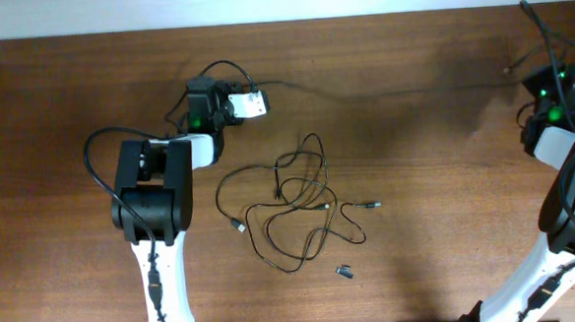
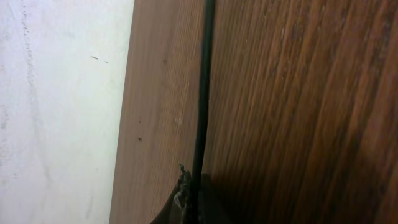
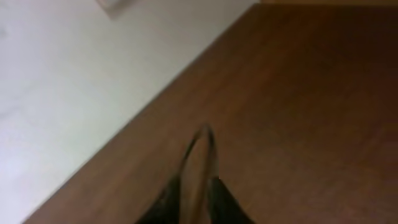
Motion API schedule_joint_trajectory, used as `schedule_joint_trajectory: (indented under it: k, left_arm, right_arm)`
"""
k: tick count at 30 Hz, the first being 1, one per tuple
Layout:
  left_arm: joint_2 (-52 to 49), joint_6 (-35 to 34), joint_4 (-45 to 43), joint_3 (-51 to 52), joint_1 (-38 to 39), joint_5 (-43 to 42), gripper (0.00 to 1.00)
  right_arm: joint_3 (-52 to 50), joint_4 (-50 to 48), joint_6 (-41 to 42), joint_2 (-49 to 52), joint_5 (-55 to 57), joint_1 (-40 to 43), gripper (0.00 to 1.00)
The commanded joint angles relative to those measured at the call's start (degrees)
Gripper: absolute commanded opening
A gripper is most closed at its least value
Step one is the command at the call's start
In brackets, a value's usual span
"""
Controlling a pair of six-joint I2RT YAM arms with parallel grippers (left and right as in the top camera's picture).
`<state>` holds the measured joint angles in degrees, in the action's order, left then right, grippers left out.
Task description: Untangle cables
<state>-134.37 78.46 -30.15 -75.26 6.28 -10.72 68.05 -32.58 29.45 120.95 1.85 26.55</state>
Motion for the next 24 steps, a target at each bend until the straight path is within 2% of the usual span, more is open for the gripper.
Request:
schedule_joint_trajectory:
  k: [1, 2, 3, 5, 7, 8, 9, 10, 11, 16, 19, 21, 24]
  left_arm:
    - [-0.9, 0.5, 2.2, 0.5, -0.7, -0.5, 0.00]
    - [-0.9, 0.5, 2.6, 0.5, -0.7, -0.5, 0.00]
    - [-0.9, 0.5, 2.9, 0.5, -0.7, -0.5, 0.00]
    - [-0.9, 0.5, 3.3, 0.5, -0.7, -0.5, 0.01]
    - [-0.9, 0.5, 3.3, 0.5, -0.7, -0.5, 0.23]
    - [-0.9, 0.5, 3.3, 0.5, -0.7, -0.5, 0.28]
    - [-0.9, 0.5, 3.3, 0.5, -0.7, -0.5, 0.52]
    - [-0.9, 0.5, 3.3, 0.5, -0.7, -0.5, 0.99]
    - [-0.9, 0.5, 3.3, 0.5, -0.7, -0.4, 0.99]
    - [-0.9, -0.9, 2.7, 0.5, -0.7, -0.4, 0.99]
    - [-0.6, -12.0, -3.6, 0.5, -0.7, -0.1, 0.99]
    - [0.4, -15.6, -5.4, 0.5, -0.7, -0.7, 0.99]
    - [4.5, -29.4, -1.1, 0.5, -0.7, -0.7, 0.99]
  right_arm:
    - [0.4, 2.0, -0.5, 0.4, 0.8, 0.2, 0.20]
    - [0.4, 2.5, -0.5, 0.4, 0.8, 0.2, 0.30]
    - [0.4, 2.8, -0.5, 0.4, 0.8, 0.2, 0.34]
    - [0.4, 3.1, -0.5, 0.4, 0.8, 0.2, 0.36]
    - [0.4, 3.2, -0.5, 0.4, 0.8, 0.2, 0.40]
    - [0.4, 3.2, -0.5, 0.4, 0.8, 0.2, 0.42]
    - [0.4, 3.2, -0.5, 0.4, 0.8, 0.2, 0.43]
    - [0.4, 3.2, -0.5, 0.4, 0.7, 0.2, 0.45]
    - [0.4, 3.2, -0.5, 0.4, 0.7, 0.2, 0.46]
    - [0.4, 2.8, -0.5, 0.4, 0.1, 0.2, 0.61]
    - [0.4, 2.8, -0.5, -0.7, -0.2, 0.2, 0.72]
    - [0.4, 3.3, -0.5, -1.9, -0.2, 0.2, 0.77]
    - [0.4, 5.7, -0.5, -5.0, -0.1, 0.8, 0.82]
